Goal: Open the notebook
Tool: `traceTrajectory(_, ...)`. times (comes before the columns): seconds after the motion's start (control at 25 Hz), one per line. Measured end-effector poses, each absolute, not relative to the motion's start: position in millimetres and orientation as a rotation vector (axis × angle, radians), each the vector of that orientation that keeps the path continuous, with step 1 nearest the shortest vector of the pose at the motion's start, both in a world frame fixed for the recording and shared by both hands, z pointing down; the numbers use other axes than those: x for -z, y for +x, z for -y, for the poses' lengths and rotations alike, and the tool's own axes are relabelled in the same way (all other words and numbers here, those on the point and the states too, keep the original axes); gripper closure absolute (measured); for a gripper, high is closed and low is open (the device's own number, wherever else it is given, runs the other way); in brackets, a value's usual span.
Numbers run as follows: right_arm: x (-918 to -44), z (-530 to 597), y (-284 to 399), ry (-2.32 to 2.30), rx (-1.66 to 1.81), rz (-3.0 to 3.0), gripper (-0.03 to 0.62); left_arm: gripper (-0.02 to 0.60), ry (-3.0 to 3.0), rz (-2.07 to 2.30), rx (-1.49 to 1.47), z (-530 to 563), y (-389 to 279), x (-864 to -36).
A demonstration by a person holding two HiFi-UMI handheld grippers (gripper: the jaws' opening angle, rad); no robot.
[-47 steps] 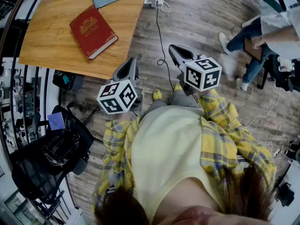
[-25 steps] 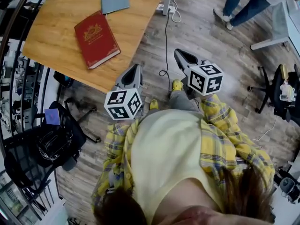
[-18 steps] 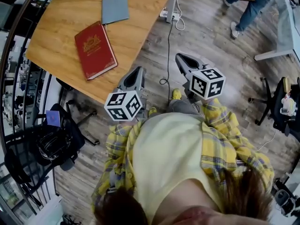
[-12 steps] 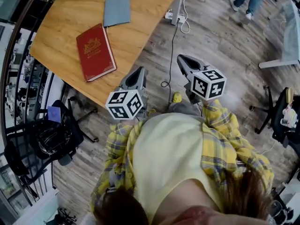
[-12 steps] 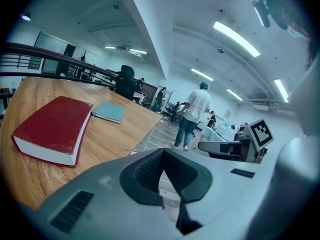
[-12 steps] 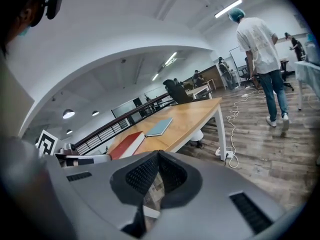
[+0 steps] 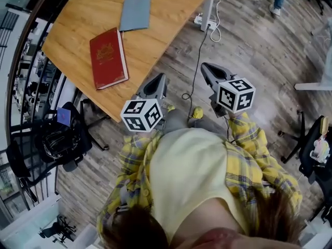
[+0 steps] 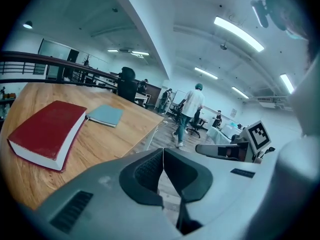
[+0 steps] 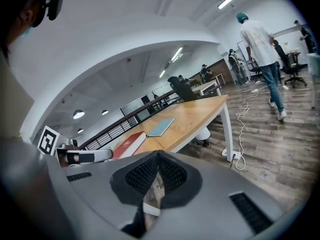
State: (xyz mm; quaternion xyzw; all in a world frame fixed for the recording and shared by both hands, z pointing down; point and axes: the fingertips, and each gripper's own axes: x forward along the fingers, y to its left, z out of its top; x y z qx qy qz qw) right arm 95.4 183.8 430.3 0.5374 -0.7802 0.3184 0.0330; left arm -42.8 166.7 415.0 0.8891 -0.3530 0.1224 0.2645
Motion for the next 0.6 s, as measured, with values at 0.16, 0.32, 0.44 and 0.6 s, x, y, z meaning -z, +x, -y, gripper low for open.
traceTrajectory(0.16, -437, -178, 94, 1.619, -1.012, 2.402, 0.530, 0.571, 2.387, 0.925, -0.328, -155, -32, -423)
traceTrajectory(0.32, -439, -164, 92, 1.611, -1.010, 2.385, 0.530, 0.571, 2.408, 0.917, -0.348, -131, -24, -428)
traceTrajectory(0.44, -436, -144, 93, 1.627, -0.993, 2.370, 0.530, 0.571, 2.441, 0.947, -0.380, -104, -24, -429)
traceTrajectory(0.6, -431, -111, 89, 1.612, -0.964, 2.369, 0.530, 0.571, 2.465, 0.991, -0.449, -64, -30, -432)
